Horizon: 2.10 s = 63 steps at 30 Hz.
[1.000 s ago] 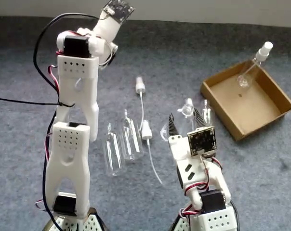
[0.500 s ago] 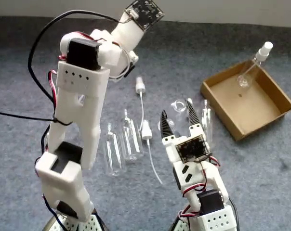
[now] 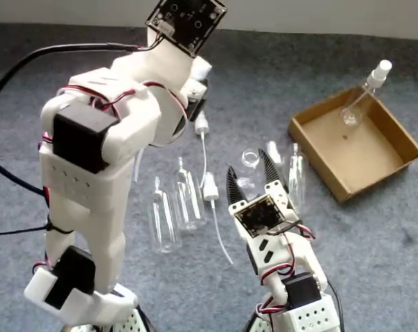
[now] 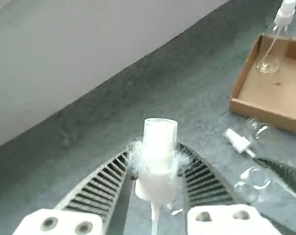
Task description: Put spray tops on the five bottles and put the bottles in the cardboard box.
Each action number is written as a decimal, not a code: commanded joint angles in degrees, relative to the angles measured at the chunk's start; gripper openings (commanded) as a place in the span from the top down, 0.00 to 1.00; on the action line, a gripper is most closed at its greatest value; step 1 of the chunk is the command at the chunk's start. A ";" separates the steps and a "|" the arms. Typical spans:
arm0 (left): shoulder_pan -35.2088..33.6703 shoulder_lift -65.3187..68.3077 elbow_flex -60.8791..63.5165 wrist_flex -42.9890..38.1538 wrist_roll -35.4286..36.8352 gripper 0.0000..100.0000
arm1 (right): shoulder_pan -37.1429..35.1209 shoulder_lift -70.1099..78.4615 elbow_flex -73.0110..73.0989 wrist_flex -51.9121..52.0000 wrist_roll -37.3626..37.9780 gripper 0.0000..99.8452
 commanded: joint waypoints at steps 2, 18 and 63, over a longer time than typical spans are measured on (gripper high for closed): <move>6.29 -2.86 -0.31 -1.32 6.33 0.99 | -0.40 -1.01 9.27 1.63 0.70 0.86; 10.33 -2.33 0.13 -12.22 3.25 0.99 | -0.31 -0.92 9.27 3.65 0.70 0.86; -5.76 -37.49 59.47 -49.14 13.27 1.00 | -6.73 -1.10 9.27 4.00 -3.25 0.86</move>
